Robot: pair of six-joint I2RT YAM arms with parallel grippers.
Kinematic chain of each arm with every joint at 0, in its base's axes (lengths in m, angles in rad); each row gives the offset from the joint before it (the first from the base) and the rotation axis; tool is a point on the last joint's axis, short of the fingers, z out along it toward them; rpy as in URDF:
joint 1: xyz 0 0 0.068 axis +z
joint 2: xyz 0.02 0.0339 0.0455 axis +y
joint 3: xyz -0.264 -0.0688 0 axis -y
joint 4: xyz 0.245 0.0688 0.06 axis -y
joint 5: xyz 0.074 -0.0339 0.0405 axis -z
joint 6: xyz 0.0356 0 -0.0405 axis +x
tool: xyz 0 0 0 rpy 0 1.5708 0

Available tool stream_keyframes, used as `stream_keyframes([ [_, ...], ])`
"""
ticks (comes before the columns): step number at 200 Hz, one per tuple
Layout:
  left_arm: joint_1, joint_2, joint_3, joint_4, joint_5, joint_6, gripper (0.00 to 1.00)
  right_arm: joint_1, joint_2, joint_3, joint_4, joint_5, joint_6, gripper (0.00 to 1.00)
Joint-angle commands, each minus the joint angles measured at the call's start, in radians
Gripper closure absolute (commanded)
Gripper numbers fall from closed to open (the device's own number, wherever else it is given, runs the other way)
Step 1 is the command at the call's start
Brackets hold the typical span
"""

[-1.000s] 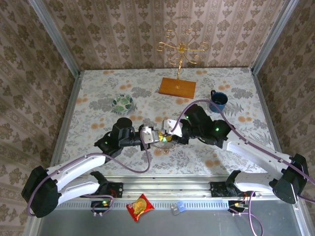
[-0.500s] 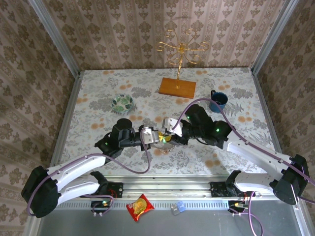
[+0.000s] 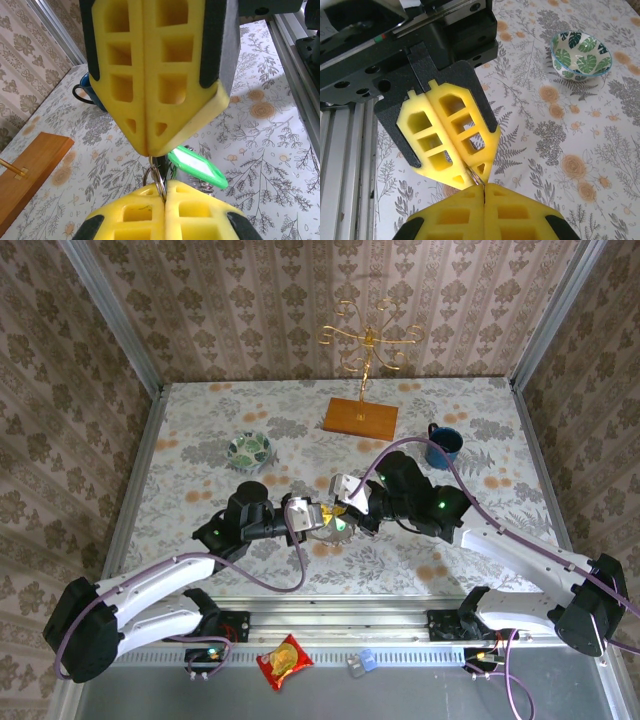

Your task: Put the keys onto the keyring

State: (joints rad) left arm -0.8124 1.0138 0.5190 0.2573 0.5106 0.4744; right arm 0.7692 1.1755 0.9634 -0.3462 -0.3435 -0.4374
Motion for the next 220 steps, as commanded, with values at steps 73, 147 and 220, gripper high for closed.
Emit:
stream_keyframes([
  [73, -0.011, -0.040, -0.037, 0.103, -0.003, -0.032, 1.00, -0.085, 0.080, -0.020, -0.046, -0.101, 0.089, 1.00],
  [147, -0.024, -0.037, -0.079, 0.164, -0.040, -0.065, 1.00, -0.168, -0.028, -0.087, 0.082, -0.226, 0.128, 0.60],
  [220, -0.025, -0.026, -0.107, 0.247, 0.014, -0.075, 1.00, -0.171, 0.013, -0.071, 0.063, -0.357, -0.143, 0.59],
])
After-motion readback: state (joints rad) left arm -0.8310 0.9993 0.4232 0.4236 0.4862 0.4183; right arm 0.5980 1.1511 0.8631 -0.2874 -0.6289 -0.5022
